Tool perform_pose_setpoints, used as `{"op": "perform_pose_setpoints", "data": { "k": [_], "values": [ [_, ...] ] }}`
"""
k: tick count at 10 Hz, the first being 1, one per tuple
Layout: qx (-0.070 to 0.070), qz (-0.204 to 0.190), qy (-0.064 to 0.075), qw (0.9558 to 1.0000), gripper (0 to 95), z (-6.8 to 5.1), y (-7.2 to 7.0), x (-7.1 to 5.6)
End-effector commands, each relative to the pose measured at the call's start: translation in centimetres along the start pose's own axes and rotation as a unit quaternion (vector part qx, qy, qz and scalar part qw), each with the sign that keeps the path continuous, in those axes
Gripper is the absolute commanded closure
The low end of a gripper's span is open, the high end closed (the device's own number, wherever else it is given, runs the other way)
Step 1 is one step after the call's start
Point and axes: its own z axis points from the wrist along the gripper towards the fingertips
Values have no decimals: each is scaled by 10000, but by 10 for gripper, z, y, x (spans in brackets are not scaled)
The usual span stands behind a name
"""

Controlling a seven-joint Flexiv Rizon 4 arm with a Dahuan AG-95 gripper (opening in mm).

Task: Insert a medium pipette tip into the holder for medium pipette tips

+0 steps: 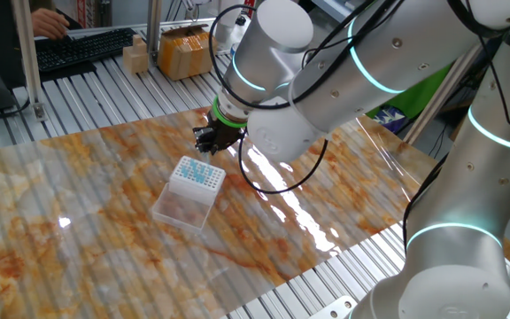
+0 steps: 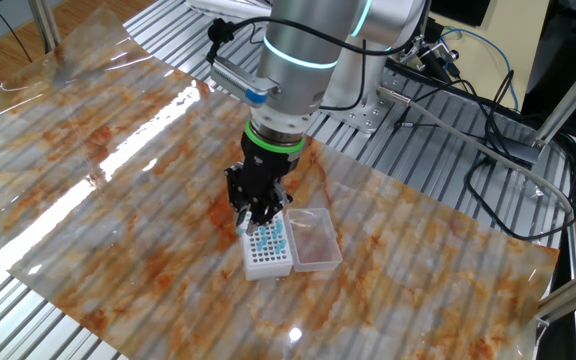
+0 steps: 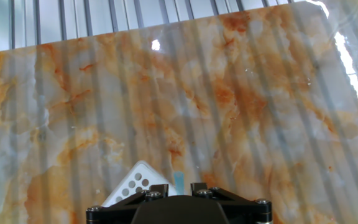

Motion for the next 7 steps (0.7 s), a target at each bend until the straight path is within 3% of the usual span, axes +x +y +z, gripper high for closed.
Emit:
{"op": "perform_pose_setpoints", "data": {
  "k": [1,3,4,7],
  "values": [
    [23,24,-6,10000,760,0,-1,0],
    [17,28,0,10000,760,0,-1,0],
    [7,33,18,10000,570,0,-1,1],
    [-18,49,39,10000,570,-1,0,1]
  ]
}}
